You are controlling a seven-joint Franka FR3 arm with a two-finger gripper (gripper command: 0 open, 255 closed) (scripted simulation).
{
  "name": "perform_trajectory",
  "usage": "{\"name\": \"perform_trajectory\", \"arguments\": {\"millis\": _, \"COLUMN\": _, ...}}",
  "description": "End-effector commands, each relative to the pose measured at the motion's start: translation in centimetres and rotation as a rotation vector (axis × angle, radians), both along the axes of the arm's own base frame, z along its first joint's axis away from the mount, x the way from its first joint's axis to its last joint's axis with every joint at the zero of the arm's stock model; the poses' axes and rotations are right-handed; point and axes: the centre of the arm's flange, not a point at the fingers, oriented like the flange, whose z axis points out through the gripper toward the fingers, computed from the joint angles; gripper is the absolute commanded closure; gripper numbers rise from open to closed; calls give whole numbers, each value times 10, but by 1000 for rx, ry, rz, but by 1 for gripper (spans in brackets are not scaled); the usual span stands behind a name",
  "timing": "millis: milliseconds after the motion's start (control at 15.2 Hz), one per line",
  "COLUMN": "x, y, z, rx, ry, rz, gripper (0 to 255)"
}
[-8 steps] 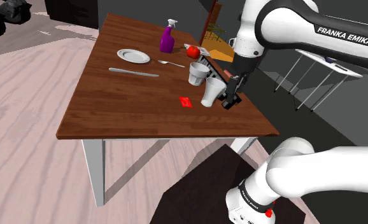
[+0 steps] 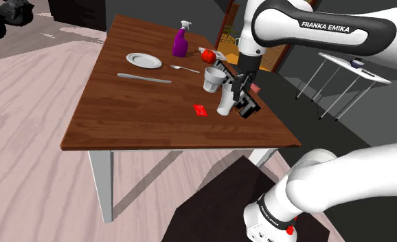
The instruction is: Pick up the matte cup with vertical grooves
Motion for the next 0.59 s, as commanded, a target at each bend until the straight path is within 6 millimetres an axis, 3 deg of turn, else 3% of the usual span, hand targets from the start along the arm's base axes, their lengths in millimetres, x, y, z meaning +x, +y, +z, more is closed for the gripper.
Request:
{"name": "perform_trajectory", "arguments": {"millis": 0, "x": 24, "y": -10, "z": -5, "rx": -5, "ry": -2, "rz": -4, "gripper": 0}}
{"name": "perform_trajectory", "arguments": {"millis": 528, "x": 117, "y": -55, "z": -23, "rx": -21, "ry": -7, "rz": -21, "gripper": 0}}
